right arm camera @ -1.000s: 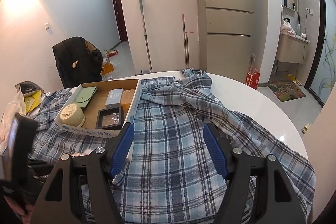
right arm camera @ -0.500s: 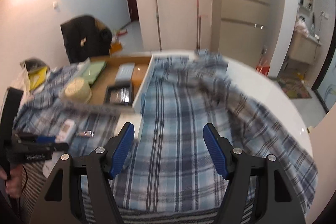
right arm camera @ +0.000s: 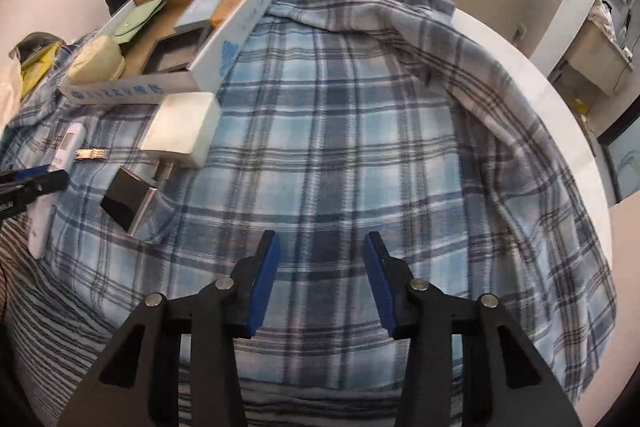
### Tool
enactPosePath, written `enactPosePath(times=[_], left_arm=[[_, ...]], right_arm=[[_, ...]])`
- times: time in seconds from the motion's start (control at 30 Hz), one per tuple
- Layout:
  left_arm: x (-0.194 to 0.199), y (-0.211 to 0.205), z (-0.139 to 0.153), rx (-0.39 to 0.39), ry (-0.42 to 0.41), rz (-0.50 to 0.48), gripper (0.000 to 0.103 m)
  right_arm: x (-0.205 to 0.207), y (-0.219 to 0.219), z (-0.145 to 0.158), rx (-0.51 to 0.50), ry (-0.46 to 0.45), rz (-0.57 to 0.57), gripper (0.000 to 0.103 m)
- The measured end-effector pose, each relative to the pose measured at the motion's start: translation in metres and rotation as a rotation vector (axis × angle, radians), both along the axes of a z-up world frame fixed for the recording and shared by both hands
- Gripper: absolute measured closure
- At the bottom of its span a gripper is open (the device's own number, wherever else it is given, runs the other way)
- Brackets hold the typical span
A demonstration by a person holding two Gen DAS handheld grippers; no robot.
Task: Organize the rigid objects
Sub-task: 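Lift the remote with the left tool while the right tool grasps the black plug adapter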
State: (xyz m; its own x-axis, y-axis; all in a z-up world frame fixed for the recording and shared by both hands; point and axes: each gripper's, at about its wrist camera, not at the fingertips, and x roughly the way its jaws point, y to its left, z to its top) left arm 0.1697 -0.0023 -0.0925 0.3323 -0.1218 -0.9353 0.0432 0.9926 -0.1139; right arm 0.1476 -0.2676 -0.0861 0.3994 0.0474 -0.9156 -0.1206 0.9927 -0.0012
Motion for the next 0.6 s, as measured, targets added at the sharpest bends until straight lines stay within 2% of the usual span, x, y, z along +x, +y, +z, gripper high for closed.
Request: enactPosePath(times=[0.1, 0.2, 0.23, 0.3, 0.37, 0.4, 0.43, 0.5, 0.6], left_arm=[[0.006, 0.001, -0.001, -0.037, 0.015, 0.018, 0.061], [-0.001, 0.012, 0.003, -0.127, 0.065, 0.019, 0.061], [-0.003, 0.014, 0.006, -0.138, 0.059, 0.016, 0.061], [-0.010, 0.015, 0.017, -0.108, 0.005, 0.008, 0.061], [-0.014, 0.017, 0.026, -0.084, -0.034, 0.016, 0.061], [-0.015, 0.018, 0.031, -0.087, -0.045, 0.017, 0.061], [-0.015, 0.018, 0.035, -0.092, -0.053, 0.016, 0.061], [-0.017, 0.018, 0.043, -0.086, -0.083, 0.020, 0.061], [-0.022, 0.018, 0.052, -0.041, -0.158, 0.029, 0.061]], right_arm=[[0.003, -0.020, 0.001, 0.013, -0.007, -0.038, 0.060], [0.001, -0.033, 0.003, -0.033, -0.007, -0.059, 0.060], [0.001, -0.037, 0.003, -0.043, -0.006, -0.059, 0.059], [0.002, -0.046, 0.004, -0.055, 0.004, -0.081, 0.057], [0.006, -0.051, 0.006, -0.103, 0.027, -0.153, 0.058], [0.005, -0.054, 0.009, -0.092, 0.028, -0.188, 0.064], [0.004, -0.053, 0.015, -0.032, 0.019, -0.196, 0.064], [0.000, -0.040, 0.026, 0.097, 0.032, -0.149, 0.064], [-0.006, -0.001, 0.039, 0.188, 0.032, -0.061, 0.063]])
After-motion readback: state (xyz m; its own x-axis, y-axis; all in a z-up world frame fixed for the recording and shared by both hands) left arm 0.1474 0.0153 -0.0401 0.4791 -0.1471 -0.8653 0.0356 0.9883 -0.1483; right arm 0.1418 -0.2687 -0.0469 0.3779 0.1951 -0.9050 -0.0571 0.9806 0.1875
